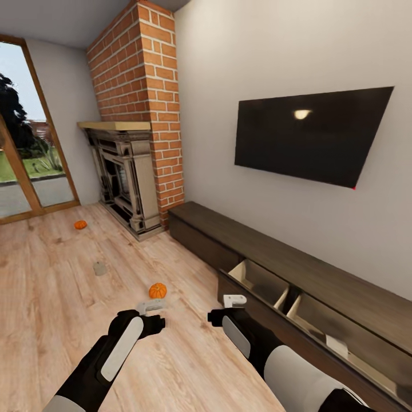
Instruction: Place each of the two pumpkins and all three candles from the living room inside a cabinet in the living room (use any cabinet), then make sure every cabinet is closed, and position the cauldron so it is next to a table in the living room.
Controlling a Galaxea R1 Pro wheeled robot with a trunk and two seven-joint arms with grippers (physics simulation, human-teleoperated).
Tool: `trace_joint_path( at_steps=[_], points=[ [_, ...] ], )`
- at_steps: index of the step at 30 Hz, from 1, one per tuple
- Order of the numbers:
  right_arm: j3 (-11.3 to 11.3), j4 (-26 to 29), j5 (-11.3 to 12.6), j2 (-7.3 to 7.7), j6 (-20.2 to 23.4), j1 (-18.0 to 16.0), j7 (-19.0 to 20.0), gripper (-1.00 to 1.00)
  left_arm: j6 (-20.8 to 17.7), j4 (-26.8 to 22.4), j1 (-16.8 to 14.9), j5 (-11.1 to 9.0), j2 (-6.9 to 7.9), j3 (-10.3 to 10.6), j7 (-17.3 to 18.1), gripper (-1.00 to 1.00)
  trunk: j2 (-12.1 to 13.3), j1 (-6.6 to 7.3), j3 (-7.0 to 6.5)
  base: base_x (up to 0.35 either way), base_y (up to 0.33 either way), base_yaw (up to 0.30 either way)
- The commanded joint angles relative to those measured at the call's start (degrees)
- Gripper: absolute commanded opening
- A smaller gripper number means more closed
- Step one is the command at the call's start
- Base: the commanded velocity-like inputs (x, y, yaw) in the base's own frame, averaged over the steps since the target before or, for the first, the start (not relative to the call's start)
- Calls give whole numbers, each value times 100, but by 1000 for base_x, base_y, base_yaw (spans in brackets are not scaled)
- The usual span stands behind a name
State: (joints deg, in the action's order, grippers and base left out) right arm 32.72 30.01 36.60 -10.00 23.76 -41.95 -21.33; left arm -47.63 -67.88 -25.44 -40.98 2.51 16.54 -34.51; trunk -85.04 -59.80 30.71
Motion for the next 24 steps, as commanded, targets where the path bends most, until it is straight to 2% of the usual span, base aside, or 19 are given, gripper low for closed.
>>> trace_joint_path(
  at_steps=[1, 13, 24],
  points=[
    [24, 5, 40, 0, 14, -6, -47, 100, -2, -6, -5, -59, 6, 16, -59, 100, -3, -2, 3, 167, 108, 240],
    [31, 106, 39, 0, 6, -6, -45, 100, -6, -6, -5, -59, 12, 16, -51, 100, -3, -2, -30, 208, 154, 233],
    [44, 217, 31, 0, 2, -6, -30, 100, -2, 111, -18, -59, 13, 16, -49, 100, -3, -2, -34, 248, 194, 41]
  ],
)
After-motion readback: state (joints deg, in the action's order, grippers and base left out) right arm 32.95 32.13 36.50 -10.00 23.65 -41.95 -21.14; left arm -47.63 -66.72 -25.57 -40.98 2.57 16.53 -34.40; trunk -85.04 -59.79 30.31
